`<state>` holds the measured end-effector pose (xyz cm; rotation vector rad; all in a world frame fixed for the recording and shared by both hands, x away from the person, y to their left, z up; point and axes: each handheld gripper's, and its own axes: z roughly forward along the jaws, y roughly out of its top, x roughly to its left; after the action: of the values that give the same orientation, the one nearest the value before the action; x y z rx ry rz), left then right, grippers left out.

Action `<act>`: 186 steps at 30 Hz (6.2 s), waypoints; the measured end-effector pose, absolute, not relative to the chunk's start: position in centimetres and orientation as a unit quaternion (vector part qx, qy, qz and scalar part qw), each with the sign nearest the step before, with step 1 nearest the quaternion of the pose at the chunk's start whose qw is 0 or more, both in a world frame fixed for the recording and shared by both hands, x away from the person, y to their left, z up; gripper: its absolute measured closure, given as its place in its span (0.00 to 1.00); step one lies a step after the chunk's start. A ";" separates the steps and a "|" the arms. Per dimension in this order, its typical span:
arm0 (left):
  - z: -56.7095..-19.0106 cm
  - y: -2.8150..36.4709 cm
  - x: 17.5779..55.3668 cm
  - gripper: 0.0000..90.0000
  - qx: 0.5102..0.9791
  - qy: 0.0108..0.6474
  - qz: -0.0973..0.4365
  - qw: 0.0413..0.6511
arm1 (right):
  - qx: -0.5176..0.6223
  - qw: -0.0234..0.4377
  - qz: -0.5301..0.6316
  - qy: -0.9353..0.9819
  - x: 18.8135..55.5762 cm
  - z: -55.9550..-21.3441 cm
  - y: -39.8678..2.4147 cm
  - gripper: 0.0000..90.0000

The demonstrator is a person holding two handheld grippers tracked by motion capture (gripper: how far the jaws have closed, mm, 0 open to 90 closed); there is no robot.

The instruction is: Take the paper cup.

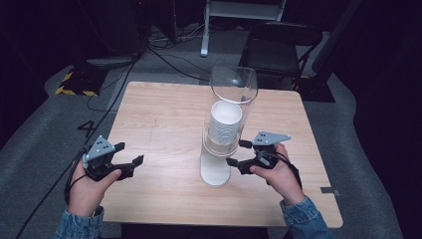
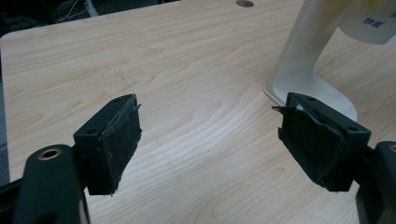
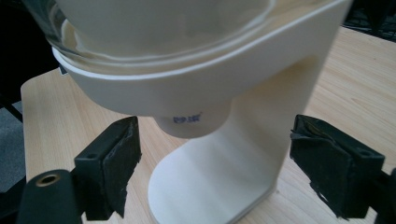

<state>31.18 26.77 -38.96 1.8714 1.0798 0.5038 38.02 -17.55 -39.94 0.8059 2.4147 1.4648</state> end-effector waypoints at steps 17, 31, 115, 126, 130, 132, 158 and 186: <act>-39.7 26.7 31.5 0.23 0.759 0.439 0.194 0.440 | 0.262 0.105 0.537 0.795 38.6 -42.4 -13.9 0.19; -39.7 26.7 31.5 0.23 0.759 0.440 0.193 0.439 | 0.257 0.160 0.556 0.774 38.2 -42.7 -13.4 0.37; -40.0 26.2 32.4 0.22 0.766 0.433 0.182 0.438 | 0.264 0.134 0.494 0.817 37.9 -46.9 -14.8 0.39; -40.2 25.0 33.9 0.22 0.776 0.420 0.170 0.439 | 0.270 0.139 0.466 0.831 37.0 -47.4 -16.0 0.39; -40.2 24.6 34.3 0.22 0.778 0.416 0.167 0.441 | 0.274 0.143 0.456 0.835 36.6 -47.5 -16.5 0.39; -40.2 24.4 34.5 0.22 0.780 0.413 0.166 0.440 | 0.274 0.145 0.453 0.836 36.5 -47.6 -16.8 0.39; -40.6 23.2 35.8 0.21 0.790 0.403 0.159 0.435 | 0.361 0.194 0.489 0.770 36.8 -45.3 -22.2 0.39; -41.4 26.6 32.4 0.21 0.770 0.451 0.178 0.415 | 0.513 0.256 0.430 0.697 42.8 -46.0 -26.2 0.38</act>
<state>32.41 26.64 -41.40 1.9345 1.1322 0.4477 42.77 -26.22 -46.02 1.3929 1.8917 1.1681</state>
